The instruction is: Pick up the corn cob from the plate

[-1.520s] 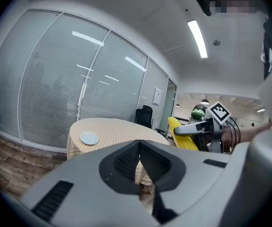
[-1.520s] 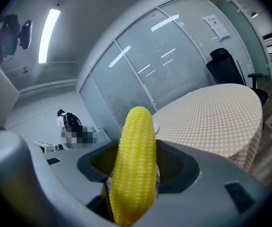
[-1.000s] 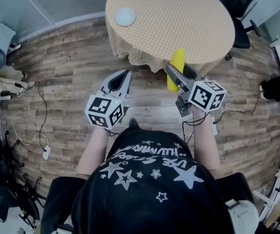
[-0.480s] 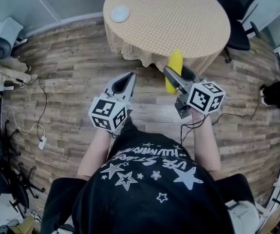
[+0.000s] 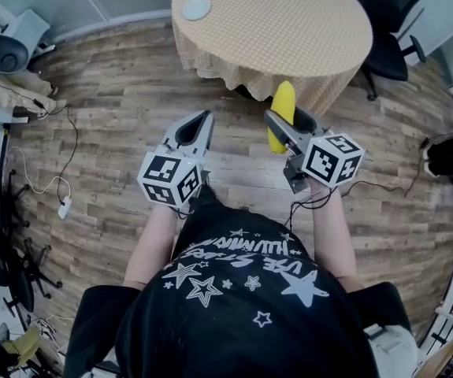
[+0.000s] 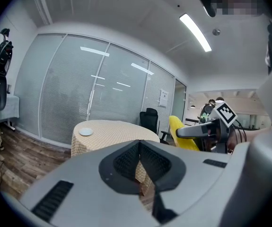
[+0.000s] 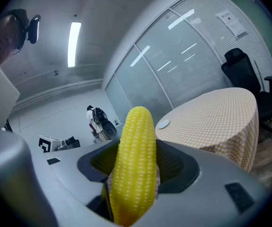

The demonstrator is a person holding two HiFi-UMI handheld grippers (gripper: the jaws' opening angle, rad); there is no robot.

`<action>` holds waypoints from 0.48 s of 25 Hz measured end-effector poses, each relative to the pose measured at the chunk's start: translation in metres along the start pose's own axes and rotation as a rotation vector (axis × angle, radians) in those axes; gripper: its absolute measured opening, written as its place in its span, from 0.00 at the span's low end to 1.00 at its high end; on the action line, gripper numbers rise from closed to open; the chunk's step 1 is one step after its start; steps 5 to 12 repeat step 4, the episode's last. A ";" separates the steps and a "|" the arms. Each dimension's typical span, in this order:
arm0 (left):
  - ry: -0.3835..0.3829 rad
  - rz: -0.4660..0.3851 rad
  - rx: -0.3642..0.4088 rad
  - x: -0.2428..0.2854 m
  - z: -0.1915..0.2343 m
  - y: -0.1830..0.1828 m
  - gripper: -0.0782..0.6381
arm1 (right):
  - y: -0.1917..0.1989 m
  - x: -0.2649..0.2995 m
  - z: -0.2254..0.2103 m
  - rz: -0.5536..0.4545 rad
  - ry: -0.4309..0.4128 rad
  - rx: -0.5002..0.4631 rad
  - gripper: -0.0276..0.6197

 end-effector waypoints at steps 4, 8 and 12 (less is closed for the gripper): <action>-0.009 0.005 -0.011 -0.012 -0.017 0.011 0.12 | 0.010 -0.020 0.006 0.009 -0.007 -0.002 0.44; -0.009 0.005 -0.011 -0.012 -0.017 0.011 0.12 | 0.010 -0.020 0.006 0.009 -0.007 -0.002 0.44; -0.009 0.005 -0.011 -0.012 -0.017 0.011 0.12 | 0.010 -0.020 0.006 0.009 -0.007 -0.002 0.44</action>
Point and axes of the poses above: the fingertips, and each gripper's own axes: x forward along the fingers, z to its left, y out of its underside, the point moved 7 cm from there along -x, backward along the fingers, and after that the axes turned 10 degrees about -x, right-handed, at the moved point
